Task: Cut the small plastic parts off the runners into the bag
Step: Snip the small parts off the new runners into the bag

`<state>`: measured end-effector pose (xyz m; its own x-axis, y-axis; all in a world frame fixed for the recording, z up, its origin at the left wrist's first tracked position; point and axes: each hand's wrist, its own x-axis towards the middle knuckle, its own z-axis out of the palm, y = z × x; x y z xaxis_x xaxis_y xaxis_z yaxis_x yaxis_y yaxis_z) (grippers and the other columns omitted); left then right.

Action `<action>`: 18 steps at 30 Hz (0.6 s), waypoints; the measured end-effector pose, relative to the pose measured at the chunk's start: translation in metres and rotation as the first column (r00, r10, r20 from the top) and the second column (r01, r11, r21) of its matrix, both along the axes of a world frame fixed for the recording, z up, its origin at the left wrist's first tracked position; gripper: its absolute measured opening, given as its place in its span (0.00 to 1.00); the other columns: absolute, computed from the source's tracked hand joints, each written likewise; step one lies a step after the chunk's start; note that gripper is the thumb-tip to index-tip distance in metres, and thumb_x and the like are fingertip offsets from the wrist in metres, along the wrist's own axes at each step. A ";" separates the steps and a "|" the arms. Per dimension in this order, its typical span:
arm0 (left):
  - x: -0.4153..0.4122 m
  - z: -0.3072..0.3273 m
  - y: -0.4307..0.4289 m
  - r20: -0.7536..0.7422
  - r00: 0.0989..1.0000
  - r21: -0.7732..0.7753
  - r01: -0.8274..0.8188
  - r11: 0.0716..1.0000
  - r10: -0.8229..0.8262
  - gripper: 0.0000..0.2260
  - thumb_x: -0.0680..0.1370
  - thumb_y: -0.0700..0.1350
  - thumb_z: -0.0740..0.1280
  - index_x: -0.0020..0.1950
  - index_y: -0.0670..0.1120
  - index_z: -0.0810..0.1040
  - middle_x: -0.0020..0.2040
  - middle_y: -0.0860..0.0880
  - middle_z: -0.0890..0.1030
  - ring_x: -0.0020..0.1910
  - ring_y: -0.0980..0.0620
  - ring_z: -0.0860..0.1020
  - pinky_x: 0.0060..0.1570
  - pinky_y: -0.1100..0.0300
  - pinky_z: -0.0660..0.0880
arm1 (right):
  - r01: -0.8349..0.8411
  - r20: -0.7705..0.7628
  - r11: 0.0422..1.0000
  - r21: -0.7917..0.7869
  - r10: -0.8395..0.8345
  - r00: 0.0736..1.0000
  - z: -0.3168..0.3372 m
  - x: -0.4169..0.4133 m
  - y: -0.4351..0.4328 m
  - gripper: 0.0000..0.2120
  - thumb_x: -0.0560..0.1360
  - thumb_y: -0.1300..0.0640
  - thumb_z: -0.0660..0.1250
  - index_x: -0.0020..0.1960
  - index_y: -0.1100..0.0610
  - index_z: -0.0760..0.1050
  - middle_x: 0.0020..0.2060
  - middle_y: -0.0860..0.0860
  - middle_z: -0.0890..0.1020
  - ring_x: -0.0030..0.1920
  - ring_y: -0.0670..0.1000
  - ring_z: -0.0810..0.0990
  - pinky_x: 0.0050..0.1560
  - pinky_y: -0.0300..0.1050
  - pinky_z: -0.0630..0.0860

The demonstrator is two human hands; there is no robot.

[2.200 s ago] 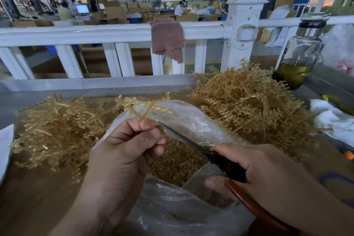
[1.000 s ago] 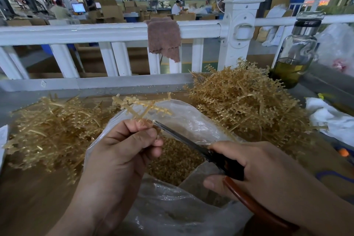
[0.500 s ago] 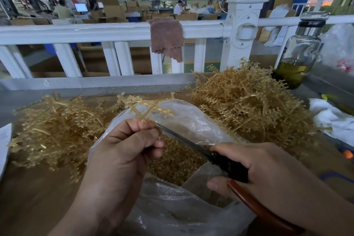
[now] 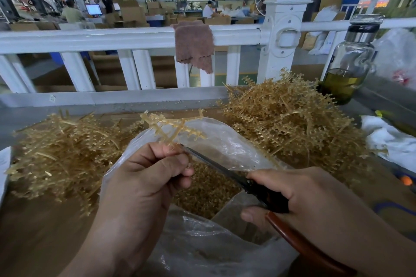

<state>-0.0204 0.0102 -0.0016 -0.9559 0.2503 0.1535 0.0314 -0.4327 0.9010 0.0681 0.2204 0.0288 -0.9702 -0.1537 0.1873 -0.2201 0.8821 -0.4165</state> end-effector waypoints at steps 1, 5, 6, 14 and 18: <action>0.000 0.000 0.000 0.000 1.000 0.003 0.005 1.000 -0.005 0.07 0.66 0.37 0.71 0.33 0.49 0.82 0.34 0.46 0.79 0.33 0.53 0.79 0.31 0.64 0.76 | 0.002 0.000 1.000 -0.001 -0.002 1.000 0.000 0.000 0.000 0.21 0.70 0.32 0.65 0.47 0.49 0.77 0.37 0.38 0.80 0.36 0.39 0.78 0.36 0.31 0.70; 0.000 -0.001 0.000 -0.002 1.000 0.000 0.004 1.000 -0.004 0.07 0.62 0.37 0.75 0.33 0.48 0.82 0.34 0.46 0.79 0.33 0.53 0.79 0.31 0.64 0.76 | 0.007 0.007 1.000 0.000 -0.007 1.000 0.002 0.000 -0.001 0.19 0.71 0.33 0.67 0.46 0.49 0.77 0.37 0.34 0.78 0.37 0.37 0.78 0.36 0.31 0.69; 0.000 -0.001 0.001 0.001 1.000 0.008 0.001 1.000 -0.001 0.06 0.64 0.38 0.73 0.33 0.48 0.82 0.33 0.46 0.79 0.33 0.53 0.79 0.30 0.64 0.76 | 0.008 0.009 1.000 -0.001 -0.008 1.000 0.002 0.000 -0.002 0.18 0.71 0.34 0.67 0.45 0.49 0.76 0.37 0.34 0.78 0.37 0.37 0.77 0.37 0.31 0.69; 0.001 -0.002 0.002 0.012 1.000 0.017 -0.006 1.000 0.006 0.04 0.64 0.39 0.72 0.33 0.48 0.81 0.33 0.46 0.78 0.32 0.53 0.79 0.31 0.64 0.77 | 0.030 0.040 1.000 0.004 -0.030 0.999 0.000 0.001 -0.004 0.19 0.71 0.33 0.66 0.46 0.49 0.76 0.35 0.40 0.79 0.37 0.40 0.78 0.36 0.35 0.70; 0.002 -0.004 0.002 0.013 1.000 0.027 -0.009 1.000 0.009 0.06 0.66 0.37 0.71 0.34 0.47 0.81 0.34 0.46 0.79 0.32 0.53 0.79 0.31 0.63 0.77 | 0.035 0.042 0.999 0.017 -0.035 0.998 -0.001 0.001 -0.005 0.21 0.70 0.32 0.63 0.49 0.48 0.77 0.34 0.45 0.79 0.37 0.43 0.78 0.36 0.37 0.71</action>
